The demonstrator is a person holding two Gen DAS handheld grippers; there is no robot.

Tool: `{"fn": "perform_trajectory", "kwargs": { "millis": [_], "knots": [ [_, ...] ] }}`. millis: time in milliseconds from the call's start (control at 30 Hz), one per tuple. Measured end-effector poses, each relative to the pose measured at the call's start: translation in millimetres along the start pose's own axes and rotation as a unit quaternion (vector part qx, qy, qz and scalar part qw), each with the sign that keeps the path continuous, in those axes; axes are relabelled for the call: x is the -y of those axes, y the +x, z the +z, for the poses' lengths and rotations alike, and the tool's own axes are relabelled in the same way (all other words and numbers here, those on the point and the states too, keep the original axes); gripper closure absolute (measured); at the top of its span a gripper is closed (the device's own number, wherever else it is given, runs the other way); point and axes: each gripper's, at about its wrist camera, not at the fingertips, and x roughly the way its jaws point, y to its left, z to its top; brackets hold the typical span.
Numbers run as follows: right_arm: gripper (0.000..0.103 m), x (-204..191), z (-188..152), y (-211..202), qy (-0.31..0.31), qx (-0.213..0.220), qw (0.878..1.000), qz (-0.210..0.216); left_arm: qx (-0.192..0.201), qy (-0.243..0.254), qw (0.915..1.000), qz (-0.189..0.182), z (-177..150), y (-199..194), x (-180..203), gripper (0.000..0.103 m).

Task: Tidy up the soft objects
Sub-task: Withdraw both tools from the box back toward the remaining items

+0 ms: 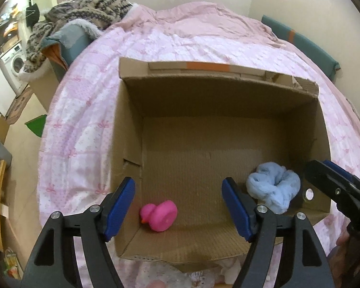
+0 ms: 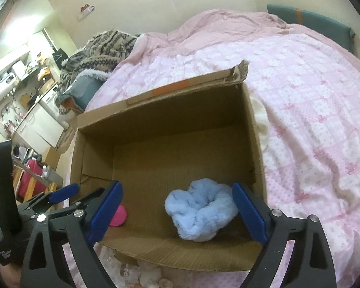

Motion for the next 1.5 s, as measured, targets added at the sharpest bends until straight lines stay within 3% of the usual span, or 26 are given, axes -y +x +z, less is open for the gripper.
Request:
{"fn": "perform_trajectory", "kwargs": {
  "millis": [233,367,567,933,1500],
  "knots": [
    [0.005,5.6,-2.6,-13.1,0.007,0.001,1.000,-0.010,0.030,-0.012,0.9994,0.014,0.6,-22.2,-7.7,0.028],
    [0.005,5.9,-4.3,-25.7,0.002,0.008,1.000,-0.019,0.041,-0.026,0.9988,0.003,-1.4,-36.5,-13.7,0.017],
    [0.005,6.6,-13.9,-41.4,0.000,0.009,1.000,-0.022,0.044,-0.030,0.9985,0.011,-17.6,-54.3,-21.1,0.012],
    [0.005,7.6,-35.8,-62.7,0.006,0.005,1.000,-0.025,0.046,-0.034,0.9981,0.020,-43.2,-78.3,-29.9,0.012],
    [0.005,-4.1,-81.3,-73.3,-0.001,-0.042,0.999,-0.022,-0.003,-0.051,0.9985,0.017,-90.6,-89.2,-35.8,0.011]
  ]
}}
